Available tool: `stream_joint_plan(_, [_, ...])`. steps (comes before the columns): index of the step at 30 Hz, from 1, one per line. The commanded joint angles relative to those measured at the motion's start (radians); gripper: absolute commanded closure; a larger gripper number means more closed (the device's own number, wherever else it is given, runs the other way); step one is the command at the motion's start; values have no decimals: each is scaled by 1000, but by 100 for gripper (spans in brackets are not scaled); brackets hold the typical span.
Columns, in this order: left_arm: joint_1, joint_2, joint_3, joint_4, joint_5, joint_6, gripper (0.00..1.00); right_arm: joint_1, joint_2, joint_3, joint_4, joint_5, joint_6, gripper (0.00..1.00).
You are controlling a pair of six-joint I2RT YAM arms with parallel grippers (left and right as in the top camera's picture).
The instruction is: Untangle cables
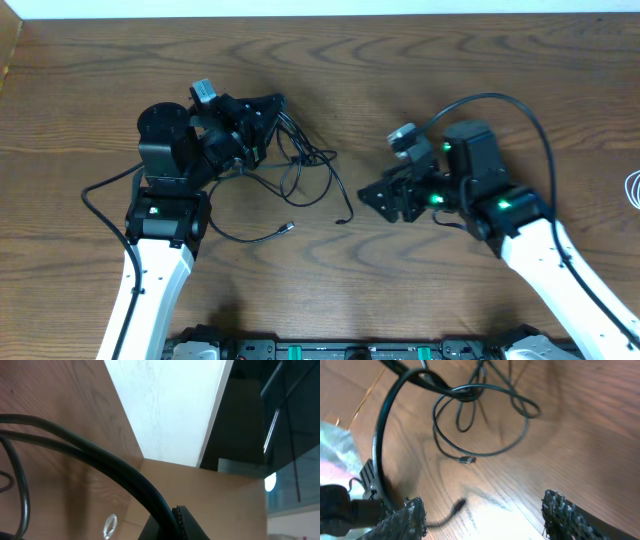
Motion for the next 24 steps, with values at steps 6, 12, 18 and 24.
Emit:
stream_joint_plan(6, [-3,-2,14,1,-11,-67,92,147,116,-4,117,-17,-21,57])
stream_joint_plan(12, [-18,-2,14,0,0,19,92,168,129,-3,264,-214,-20,72])
stream_joint_plan(18, [-45,-2,14,-7,92,426,92,102,115,-3,535,-501,63,88])
stream_joint_plan(24, [-45,0,14,-13,176,599,92,41,114,-3,621,-514,100,83])
